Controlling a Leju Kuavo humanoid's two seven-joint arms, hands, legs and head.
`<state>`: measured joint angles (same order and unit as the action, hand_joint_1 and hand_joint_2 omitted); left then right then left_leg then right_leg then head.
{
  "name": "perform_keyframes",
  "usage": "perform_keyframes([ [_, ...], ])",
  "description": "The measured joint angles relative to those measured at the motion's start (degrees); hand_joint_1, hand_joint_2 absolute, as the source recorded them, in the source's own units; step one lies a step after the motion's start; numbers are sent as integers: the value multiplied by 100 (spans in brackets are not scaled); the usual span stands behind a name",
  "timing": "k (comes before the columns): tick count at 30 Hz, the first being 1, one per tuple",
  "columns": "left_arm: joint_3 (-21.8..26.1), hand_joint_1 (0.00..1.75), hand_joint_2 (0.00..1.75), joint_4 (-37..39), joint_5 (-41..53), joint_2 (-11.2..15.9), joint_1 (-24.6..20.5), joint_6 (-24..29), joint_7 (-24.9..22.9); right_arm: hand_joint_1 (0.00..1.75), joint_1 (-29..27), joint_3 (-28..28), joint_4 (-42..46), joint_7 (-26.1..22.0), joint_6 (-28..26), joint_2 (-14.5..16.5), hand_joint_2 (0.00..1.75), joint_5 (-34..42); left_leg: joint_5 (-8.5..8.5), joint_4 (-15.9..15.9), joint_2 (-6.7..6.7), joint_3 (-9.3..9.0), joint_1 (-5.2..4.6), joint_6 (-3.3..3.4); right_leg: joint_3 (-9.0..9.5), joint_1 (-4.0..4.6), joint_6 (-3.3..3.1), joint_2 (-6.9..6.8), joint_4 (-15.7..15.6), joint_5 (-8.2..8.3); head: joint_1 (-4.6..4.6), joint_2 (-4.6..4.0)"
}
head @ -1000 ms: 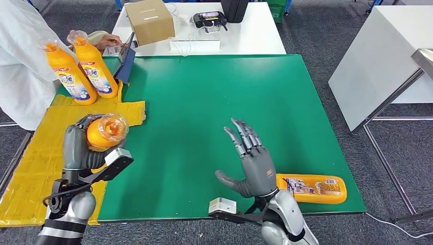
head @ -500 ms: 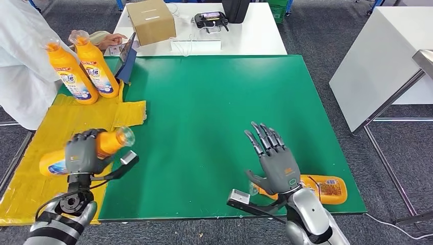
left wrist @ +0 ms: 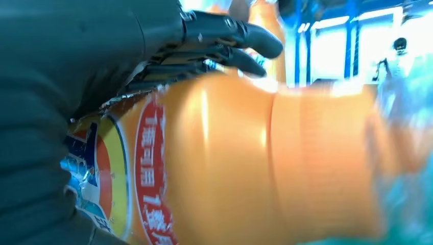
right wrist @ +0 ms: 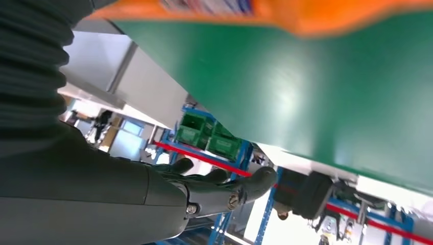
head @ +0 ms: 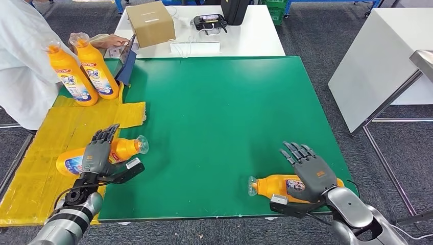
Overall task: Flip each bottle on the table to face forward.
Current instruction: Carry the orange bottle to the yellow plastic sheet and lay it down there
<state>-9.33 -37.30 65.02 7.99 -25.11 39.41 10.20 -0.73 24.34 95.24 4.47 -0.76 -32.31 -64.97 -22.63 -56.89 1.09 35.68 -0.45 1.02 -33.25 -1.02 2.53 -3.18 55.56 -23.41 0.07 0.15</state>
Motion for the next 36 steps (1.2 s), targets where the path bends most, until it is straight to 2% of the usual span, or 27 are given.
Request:
perform_keyframes([
  [3, 570, 0, 175, -23, -1548, -226, 90, -417, 980, 0, -315, -151, 29, 146, -67, -62, 0, -79, -2, 0, 2, -9, 4, -1, 8, 3, 5, 3, 0, -6, 1, 0],
  [5, 945, 0, 175, -286, -2369, -358, 222, -729, 1361, 0, -539, -261, 61, 267, -133, -71, 0, -172, -2, 0, 3, -10, 5, -1, 8, 3, 5, 7, 1, -6, 0, 0],
  [7, 1272, 0, 175, -762, -3031, -457, 380, -1108, 1548, 0, -742, -365, 98, 360, -188, -76, 0, -227, -3, 0, 1, -11, 5, -1, 11, 2, 6, 7, 1, -8, -1, 0],
  [11, 1702, 0, 175, -1610, -3597, -580, 691, -1593, 1610, 0, -993, -519, 145, 428, -217, -83, 175, -240, -3, 1, 1, -11, 4, -2, 11, 1, 7, 4, 1, -11, -1, 0],
  [19, 1966, 0, 175, -3405, -4456, -855, 1587, -2545, 1666, 0, -1334, -711, 133, 719, -166, -41, 175, -133, -5, -1, 2, 6, -1, 2, -7, -5, 9, 5, 0, -11, 2, 0],
  [23, 1867, 0, 175, -4130, -4432, -1015, 1941, -2668, 1644, 0, -1358, -797, -3, 834, -166, 71, 175, -204, -6, -2, 2, 20, -3, 4, -21, -8, 11, 8, 0, -10, 2, 0],
  [28, 1583, 0, 175, -4772, -4638, -1103, 2248, -2747, 1656, 0, -1155, -885, -429, 762, -194, 375, 175, -284, -11, -1, 12, 22, 2, 2, -23, 2, 10, 14, 0, -10, 1, 0],
  [36, 1427, 0, 175, -5290, -4873, -1133, 2458, -2788, 1662, 0, -808, -961, -938, 621, -215, 695, 175, -294, -57, 4, 142, -10, 13, 5, -19, 15, -23, 115, -11, -50, 3, 0],
])
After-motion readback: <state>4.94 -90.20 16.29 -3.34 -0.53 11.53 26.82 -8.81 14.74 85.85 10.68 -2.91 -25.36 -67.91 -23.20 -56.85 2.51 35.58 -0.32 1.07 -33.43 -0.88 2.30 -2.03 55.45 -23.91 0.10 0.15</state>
